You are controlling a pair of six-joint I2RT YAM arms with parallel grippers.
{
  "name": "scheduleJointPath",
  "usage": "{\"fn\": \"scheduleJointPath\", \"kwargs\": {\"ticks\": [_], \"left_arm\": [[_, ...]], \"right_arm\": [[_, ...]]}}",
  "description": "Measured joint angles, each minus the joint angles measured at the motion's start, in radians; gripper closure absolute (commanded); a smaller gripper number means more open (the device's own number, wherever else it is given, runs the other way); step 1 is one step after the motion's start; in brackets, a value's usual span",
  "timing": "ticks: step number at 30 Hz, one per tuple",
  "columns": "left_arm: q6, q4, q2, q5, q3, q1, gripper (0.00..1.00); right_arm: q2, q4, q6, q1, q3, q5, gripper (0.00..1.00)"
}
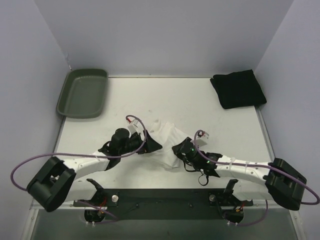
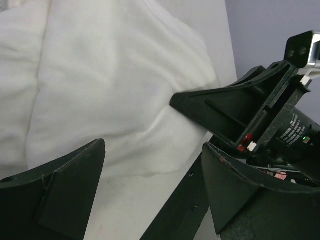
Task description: Fold and stack the t-shirts
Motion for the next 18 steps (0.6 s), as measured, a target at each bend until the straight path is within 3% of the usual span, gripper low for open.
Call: {"fn": "scheduleJointPath", "kwargs": {"ticks": [7,18], "left_arm": [[0.067,-0.288,-0.316,0.001,0.173,0.016,0.12],[0.072,-0.37,-0.361,0.002,0.159,0.017,0.12]], "right_arm": [[-0.18,-0.308,-0.243,-0.066,0.285,0.131,1.0],[-0.153,-0.517,-0.431,-0.31,0.52,0.132,1.0]]}}
